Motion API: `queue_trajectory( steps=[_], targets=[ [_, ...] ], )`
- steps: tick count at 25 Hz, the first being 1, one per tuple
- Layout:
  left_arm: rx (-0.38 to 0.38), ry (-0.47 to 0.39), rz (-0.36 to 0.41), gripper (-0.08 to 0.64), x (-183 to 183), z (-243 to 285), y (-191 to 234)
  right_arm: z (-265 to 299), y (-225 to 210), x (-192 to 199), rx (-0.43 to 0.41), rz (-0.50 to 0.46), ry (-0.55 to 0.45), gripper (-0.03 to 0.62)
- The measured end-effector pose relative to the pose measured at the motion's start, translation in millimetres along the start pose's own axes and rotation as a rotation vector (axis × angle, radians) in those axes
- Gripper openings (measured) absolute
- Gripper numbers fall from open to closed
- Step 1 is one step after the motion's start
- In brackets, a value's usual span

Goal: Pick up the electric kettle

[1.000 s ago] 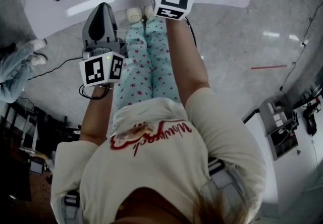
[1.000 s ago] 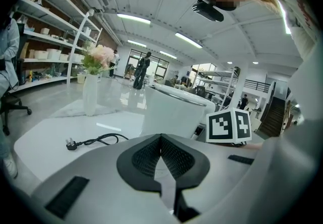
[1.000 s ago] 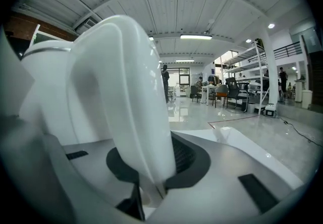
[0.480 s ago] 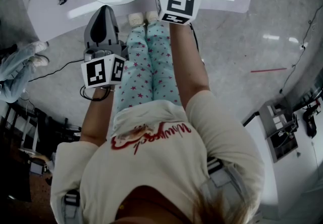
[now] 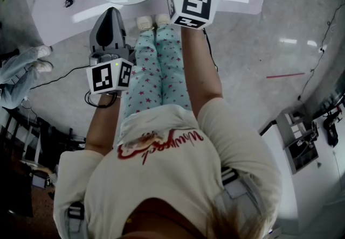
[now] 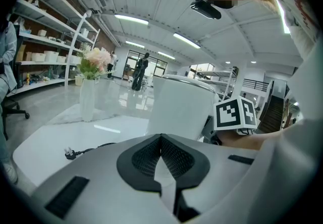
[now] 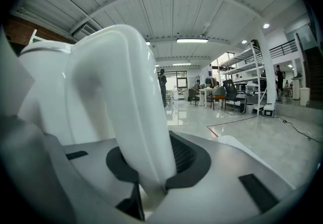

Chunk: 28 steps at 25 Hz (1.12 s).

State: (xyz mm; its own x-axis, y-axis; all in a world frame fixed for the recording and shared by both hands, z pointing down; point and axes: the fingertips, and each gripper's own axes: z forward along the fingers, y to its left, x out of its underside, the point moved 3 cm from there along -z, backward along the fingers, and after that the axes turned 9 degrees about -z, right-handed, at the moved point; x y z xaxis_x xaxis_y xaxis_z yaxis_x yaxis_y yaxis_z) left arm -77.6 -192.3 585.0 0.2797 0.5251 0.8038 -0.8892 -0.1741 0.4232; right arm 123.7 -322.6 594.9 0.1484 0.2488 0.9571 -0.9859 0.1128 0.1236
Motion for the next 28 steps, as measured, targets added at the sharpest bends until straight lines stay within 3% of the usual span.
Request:
queue_trajectory(
  steps=[28],
  targets=[
    [0.014,-0.064,0.036,-0.002,-81,-24,-42,-24,-31,-125,0.019,0.025,-0.061,0.084]
  ],
)
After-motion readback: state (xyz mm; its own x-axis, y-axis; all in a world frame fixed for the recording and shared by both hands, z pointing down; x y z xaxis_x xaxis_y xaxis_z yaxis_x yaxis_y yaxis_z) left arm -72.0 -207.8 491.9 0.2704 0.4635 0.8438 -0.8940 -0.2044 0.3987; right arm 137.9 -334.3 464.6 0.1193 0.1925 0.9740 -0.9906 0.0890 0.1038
